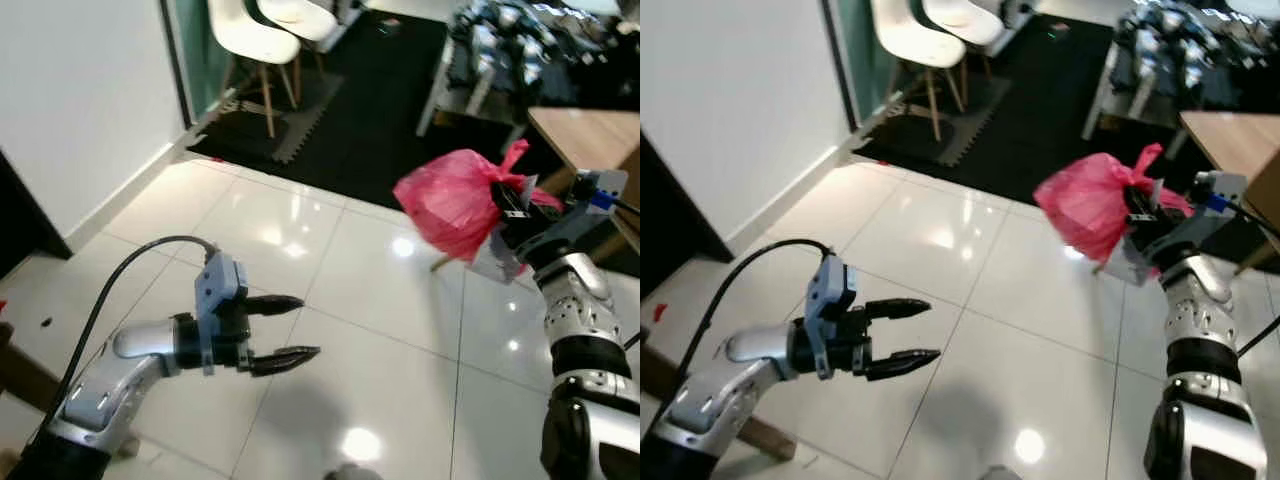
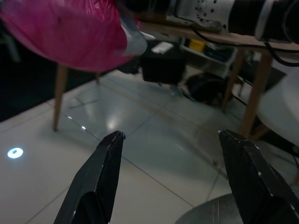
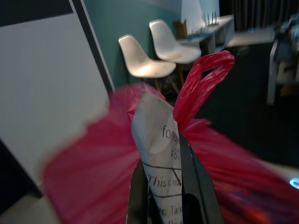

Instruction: Picking trash to rubbish bin

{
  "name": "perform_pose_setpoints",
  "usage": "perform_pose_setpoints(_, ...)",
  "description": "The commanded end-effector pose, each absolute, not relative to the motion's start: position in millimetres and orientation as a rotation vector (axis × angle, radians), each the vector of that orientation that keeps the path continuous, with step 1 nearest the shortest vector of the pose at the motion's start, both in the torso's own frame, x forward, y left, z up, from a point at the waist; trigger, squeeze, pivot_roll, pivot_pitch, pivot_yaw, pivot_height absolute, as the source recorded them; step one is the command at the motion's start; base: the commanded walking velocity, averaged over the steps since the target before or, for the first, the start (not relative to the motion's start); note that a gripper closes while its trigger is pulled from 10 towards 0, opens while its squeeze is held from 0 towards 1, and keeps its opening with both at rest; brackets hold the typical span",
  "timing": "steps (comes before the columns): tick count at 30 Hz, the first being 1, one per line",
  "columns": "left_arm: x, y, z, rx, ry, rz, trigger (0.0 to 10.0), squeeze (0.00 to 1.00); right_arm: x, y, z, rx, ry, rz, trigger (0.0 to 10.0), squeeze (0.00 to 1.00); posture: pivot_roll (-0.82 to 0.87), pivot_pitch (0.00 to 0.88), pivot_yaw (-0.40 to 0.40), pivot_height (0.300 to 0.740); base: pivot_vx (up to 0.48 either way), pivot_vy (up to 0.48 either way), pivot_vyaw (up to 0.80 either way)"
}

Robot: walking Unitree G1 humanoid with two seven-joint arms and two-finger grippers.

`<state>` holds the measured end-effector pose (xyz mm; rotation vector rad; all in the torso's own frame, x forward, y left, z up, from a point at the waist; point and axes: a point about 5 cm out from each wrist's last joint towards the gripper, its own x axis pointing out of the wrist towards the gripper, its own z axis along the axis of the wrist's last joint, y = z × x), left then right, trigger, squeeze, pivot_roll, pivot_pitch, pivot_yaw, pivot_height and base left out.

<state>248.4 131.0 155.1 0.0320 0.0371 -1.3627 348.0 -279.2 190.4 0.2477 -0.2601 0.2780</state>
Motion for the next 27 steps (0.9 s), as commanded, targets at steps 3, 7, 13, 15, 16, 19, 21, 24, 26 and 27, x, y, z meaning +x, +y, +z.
perform_pose_setpoints(3,249.5,127.9,157.0,0.039,0.015,-1.367,10.0,0.00,346.4,-280.0,203.6,0.239,-0.309,0.298,10.0,0.00,0.00,0.102,0.004,0.740,0.000,0.000,-0.77)
perform_pose_setpoints(7,252.2,125.9,162.1,0.041,-0.013,-1.367,10.0,0.00,346.6,-272.4,209.1,0.222,-0.318,0.333,10.0,0.00,0.00,0.102,0.003,0.740,0.000,0.000,-0.77)
perform_pose_setpoints(13,255.2,123.6,165.2,0.041,-0.035,-1.363,10.0,0.00,344.7,-261.5,218.1,0.219,-0.337,0.382,10.0,0.00,-0.01,0.097,0.004,0.740,0.000,0.000,-0.77)
perform_pose_setpoints(15,256.8,122.8,165.5,0.044,-0.039,-1.360,10.0,0.00,343.1,-257.8,222.2,0.225,-0.345,0.406,10.0,0.00,-0.01,0.095,0.003,0.740,0.000,0.000,-0.77)
perform_pose_setpoints(16,257.4,122.5,165.7,0.045,-0.041,-1.360,10.0,0.00,343.0,-255.3,223.3,0.222,-0.347,0.419,10.0,0.00,-0.01,0.094,0.002,0.740,0.000,0.000,-0.77)
perform_pose_setpoints(19,258.3,122.0,166.1,0.047,-0.045,-1.359,10.0,0.00,342.5,-251.3,225.0,0.222,-0.349,0.440,10.0,0.00,-0.01,0.092,0.002,0.740,0.000,0.000,-0.77)
perform_pose_setpoints(21,259.2,121.5,167.0,0.050,-0.053,-1.359,10.0,0.00,340.3,-246.1,226.9,0.217,-0.346,0.468,10.0,0.00,-0.01,0.092,0.002,0.740,0.000,0.000,-0.77)
perform_pose_setpoints(24,259.7,120.9,169.1,0.048,-0.065,-1.360,10.0,0.00,339.4,-242.4,227.1,0.204,-0.337,0.485,10.0,0.00,-0.01,0.090,0.002,0.740,0.000,0.000,-0.77)
perform_pose_setpoints(26,260.5,120.6,170.5,0.049,-0.071,-1.360,10.0,0.00,339.0,-236.8,228.3,0.205,-0.340,0.506,10.0,0.00,-0.01,0.086,0.005,0.740,0.000,0.000,-0.77)
perform_pose_setpoints(27,260.5,120.6,170.5,0.049,-0.071,-1.360,10.0,0.00,339.0,-236.8,228.3,0.205,-0.340,0.506,10.0,0.00,-0.01,0.086,0.005,0.740,0.000,0.000,-0.77)
